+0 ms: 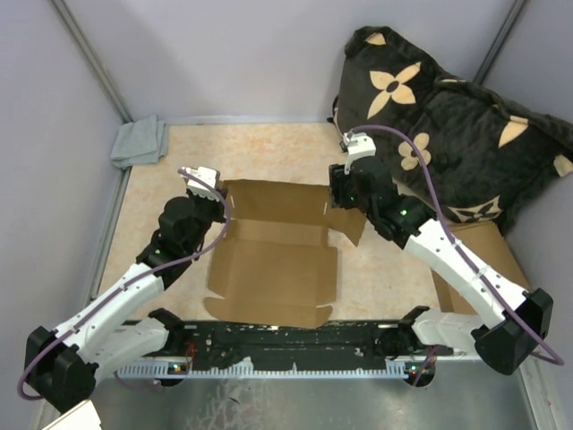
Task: Fold the paper box
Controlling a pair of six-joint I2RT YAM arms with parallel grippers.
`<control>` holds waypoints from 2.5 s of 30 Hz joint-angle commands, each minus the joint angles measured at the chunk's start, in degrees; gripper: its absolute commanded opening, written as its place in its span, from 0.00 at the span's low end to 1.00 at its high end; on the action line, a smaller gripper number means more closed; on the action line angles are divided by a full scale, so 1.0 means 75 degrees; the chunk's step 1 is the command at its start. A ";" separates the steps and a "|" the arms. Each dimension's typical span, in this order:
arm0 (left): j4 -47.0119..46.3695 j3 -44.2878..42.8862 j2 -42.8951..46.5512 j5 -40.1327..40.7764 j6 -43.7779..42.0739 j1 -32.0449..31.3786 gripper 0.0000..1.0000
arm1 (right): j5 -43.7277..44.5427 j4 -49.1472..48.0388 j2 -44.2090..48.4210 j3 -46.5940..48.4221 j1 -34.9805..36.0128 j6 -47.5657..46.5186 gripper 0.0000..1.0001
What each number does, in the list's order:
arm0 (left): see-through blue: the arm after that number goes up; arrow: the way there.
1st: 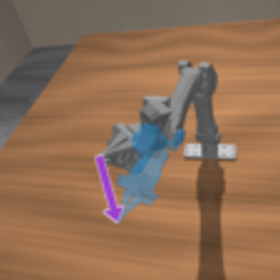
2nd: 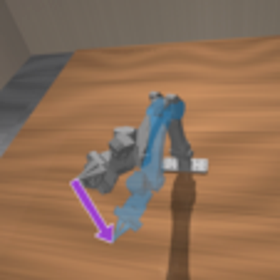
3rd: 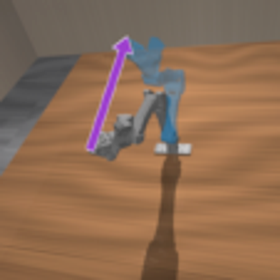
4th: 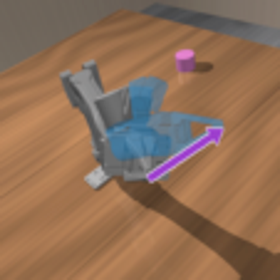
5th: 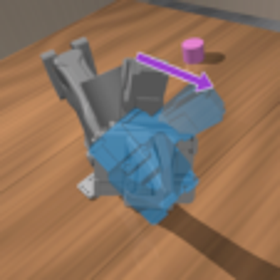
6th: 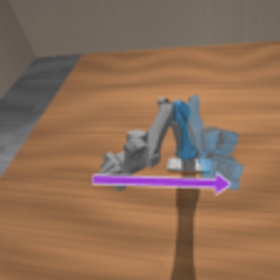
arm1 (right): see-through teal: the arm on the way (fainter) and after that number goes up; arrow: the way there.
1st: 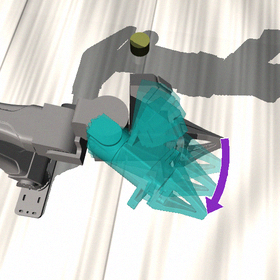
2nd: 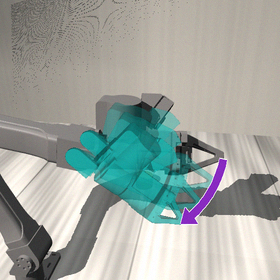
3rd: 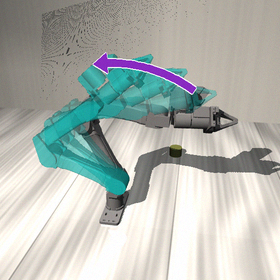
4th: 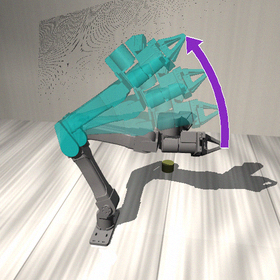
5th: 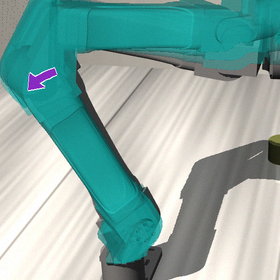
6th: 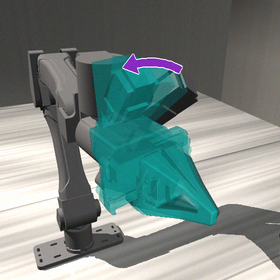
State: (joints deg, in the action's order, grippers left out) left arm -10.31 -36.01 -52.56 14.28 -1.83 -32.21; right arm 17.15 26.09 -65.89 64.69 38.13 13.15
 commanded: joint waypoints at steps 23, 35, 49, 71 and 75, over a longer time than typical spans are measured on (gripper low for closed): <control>-0.0510 0.0173 -0.0201 0.0680 0.0516 -0.0437 0.05 | -0.0413 -0.0342 -0.0300 -0.0804 -0.0243 0.0515 0.06; -0.0362 0.0604 0.0080 0.0754 0.1373 -0.0475 0.39 | 0.0398 -0.4089 0.0194 -0.2968 -0.0231 0.0822 0.00; -0.0170 0.0342 -0.0243 0.0521 0.1539 -0.0568 0.40 | 0.1033 -0.5210 0.0411 -0.3574 -0.0069 0.0708 0.00; 0.1384 -0.0616 -0.0341 0.0123 0.0930 -0.0680 0.46 | 0.1421 -0.4552 0.0065 -0.2708 -0.0034 0.1125 0.00; 0.1346 -0.0612 -0.0460 0.0234 0.0908 -0.0698 0.35 | 0.1320 -0.4559 0.0071 -0.2683 -0.0030 0.1182 0.00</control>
State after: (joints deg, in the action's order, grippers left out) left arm -0.71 -38.76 -55.48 15.97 6.17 -37.01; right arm 25.98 -5.58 -65.43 41.45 37.41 20.01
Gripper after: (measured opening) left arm 0.424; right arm 0.010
